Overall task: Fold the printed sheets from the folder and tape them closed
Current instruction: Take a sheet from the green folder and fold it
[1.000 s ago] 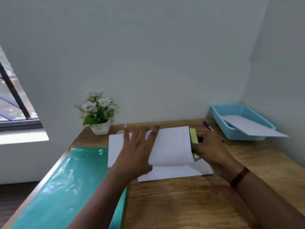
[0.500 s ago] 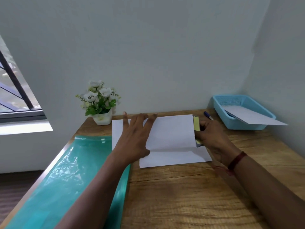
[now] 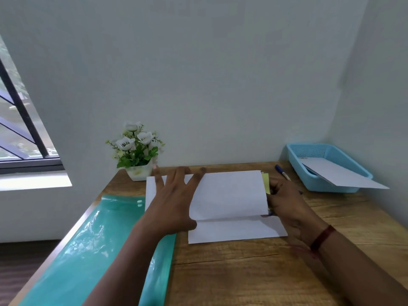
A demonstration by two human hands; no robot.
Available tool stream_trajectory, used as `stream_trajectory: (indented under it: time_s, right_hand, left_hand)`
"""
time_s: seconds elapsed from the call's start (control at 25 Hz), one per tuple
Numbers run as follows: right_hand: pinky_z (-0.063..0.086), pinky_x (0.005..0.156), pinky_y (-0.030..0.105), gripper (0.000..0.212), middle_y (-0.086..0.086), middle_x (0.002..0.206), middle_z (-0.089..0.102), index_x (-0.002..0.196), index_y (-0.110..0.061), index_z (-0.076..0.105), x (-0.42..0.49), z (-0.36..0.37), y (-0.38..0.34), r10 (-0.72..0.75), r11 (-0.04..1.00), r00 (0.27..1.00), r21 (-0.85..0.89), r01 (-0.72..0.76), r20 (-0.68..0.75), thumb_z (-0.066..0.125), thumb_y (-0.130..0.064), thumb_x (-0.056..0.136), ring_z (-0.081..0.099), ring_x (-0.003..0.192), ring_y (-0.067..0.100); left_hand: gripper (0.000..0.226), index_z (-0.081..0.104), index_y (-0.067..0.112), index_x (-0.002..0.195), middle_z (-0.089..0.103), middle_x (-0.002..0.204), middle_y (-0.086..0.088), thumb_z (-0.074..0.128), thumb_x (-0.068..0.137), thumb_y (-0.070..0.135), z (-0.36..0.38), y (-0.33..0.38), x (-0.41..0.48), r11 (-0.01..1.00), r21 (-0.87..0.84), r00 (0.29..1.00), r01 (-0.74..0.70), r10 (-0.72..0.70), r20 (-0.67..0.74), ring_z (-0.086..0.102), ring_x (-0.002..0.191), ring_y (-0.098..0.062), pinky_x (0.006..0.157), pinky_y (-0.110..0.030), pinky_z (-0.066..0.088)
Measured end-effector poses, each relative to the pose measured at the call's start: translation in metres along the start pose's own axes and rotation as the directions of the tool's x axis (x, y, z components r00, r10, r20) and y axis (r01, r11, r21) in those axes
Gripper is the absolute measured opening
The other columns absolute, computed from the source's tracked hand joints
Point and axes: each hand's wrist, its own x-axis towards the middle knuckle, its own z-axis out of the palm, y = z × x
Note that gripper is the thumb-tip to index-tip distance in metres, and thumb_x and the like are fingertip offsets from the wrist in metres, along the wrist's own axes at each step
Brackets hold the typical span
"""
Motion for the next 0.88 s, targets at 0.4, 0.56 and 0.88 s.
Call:
stream_trajectory:
  time_s: [0.4,0.56,0.88]
  right_hand:
    - [0.054,0.053,0.018,0.023,-0.014,0.072,0.074,0.092,-0.023,0.074,-0.004,0.016,0.004,-0.144,0.985,0.989,-0.091,0.145,0.022,0.069,-0.001,0.085,0.071,0.065,0.005]
    - [0.059,0.066,0.034,0.013,0.001,0.086,0.076,0.097,-0.017,0.074,0.001,-0.002,0.002,-0.095,0.989,0.992,-0.106,0.103,0.078,0.068,-0.011,0.087,0.069,0.074,0.011]
    - [0.045,0.091,0.023,0.060,-0.016,0.124,0.052,0.130,-0.040,0.042,0.007,-0.025,0.014,-0.002,0.615,0.916,-0.722,0.318,0.401,0.074,-0.042,0.078,0.049,0.111,0.000]
  left_hand:
    - [0.109,0.008,0.019,0.153,0.027,0.147,-0.004,0.074,0.070,0.046,0.005,0.033,0.003,0.994,0.034,0.990,-0.105,0.108,-0.089,0.022,0.140,-0.024,0.116,-0.062,-0.009]
    - [0.113,0.003,0.025,0.151,0.025,0.142,-0.003,0.075,0.066,0.050,0.004,0.025,0.001,0.998,0.001,0.995,-0.061,0.061,-0.082,0.018,0.137,-0.023,0.116,-0.061,-0.010]
    - [0.119,-0.007,0.038,0.149,0.019,0.135,0.000,0.073,0.063,0.049,0.008,0.005,-0.001,0.995,-0.098,1.000,0.016,-0.014,0.021,0.011,0.134,-0.021,0.116,-0.061,-0.004]
